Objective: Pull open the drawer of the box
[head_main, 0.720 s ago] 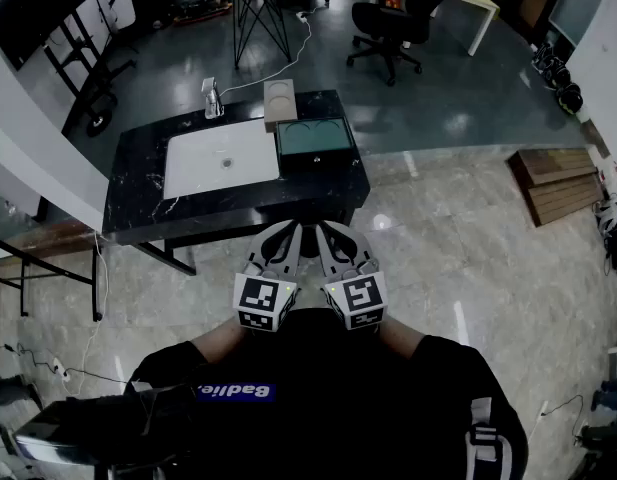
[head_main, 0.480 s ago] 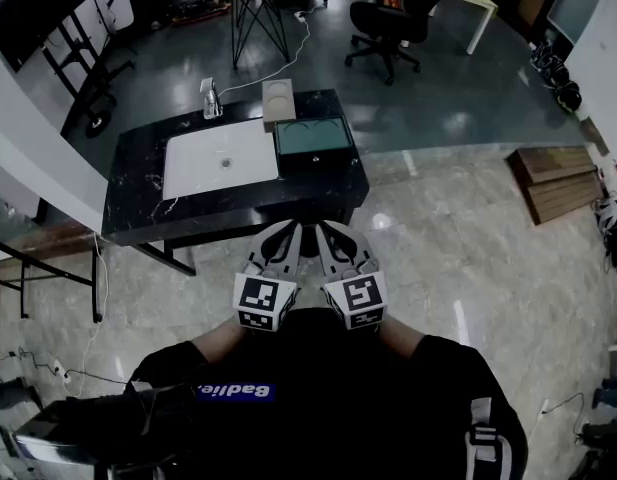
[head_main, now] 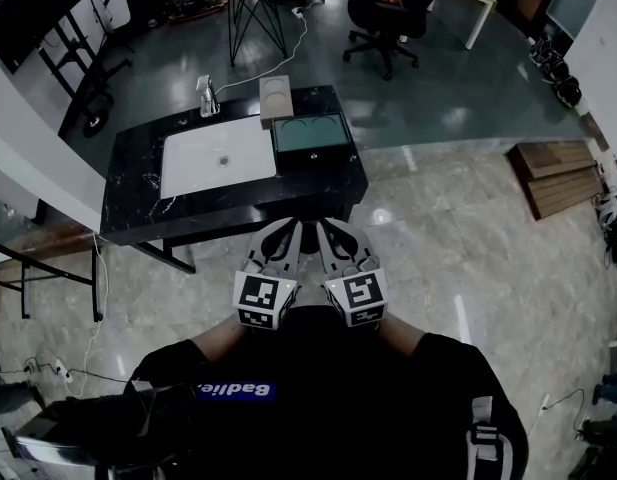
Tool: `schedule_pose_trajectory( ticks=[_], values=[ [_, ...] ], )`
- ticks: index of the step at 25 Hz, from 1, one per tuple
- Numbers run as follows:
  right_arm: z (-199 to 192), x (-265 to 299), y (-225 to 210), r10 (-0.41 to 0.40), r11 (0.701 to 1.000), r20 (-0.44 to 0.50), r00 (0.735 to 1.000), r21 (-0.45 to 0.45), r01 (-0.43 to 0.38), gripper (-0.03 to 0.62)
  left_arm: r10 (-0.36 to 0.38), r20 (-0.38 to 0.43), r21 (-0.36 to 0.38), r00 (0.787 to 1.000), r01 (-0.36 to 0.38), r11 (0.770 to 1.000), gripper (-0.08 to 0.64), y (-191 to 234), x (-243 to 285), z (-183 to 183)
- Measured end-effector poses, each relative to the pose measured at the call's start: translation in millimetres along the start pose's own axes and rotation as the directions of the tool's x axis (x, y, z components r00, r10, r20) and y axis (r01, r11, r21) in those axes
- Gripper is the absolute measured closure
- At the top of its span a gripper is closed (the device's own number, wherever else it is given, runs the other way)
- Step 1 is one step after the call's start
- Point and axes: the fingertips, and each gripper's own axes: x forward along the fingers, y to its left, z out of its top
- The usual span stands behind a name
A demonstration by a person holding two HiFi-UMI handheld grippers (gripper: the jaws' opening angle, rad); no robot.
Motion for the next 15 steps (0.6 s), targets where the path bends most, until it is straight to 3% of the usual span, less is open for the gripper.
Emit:
schedule_pose_trajectory(
  ticks=[5,15],
  values=[
    [-8,6,-11,-0.009,1.000,-0.023,1.000,0.030,0.009,0.591,0.027,-0.012,-0.010,1.000,-0.028,1.000,0.568,6,2,-2],
    [-15,26,-25,0.060,0.997,-0.033,0.998,0.041,-0.058,0.591,0.114,-0.043,-0.013,0.993,-0.114,0.993,0.568,17,19,-8]
  ],
)
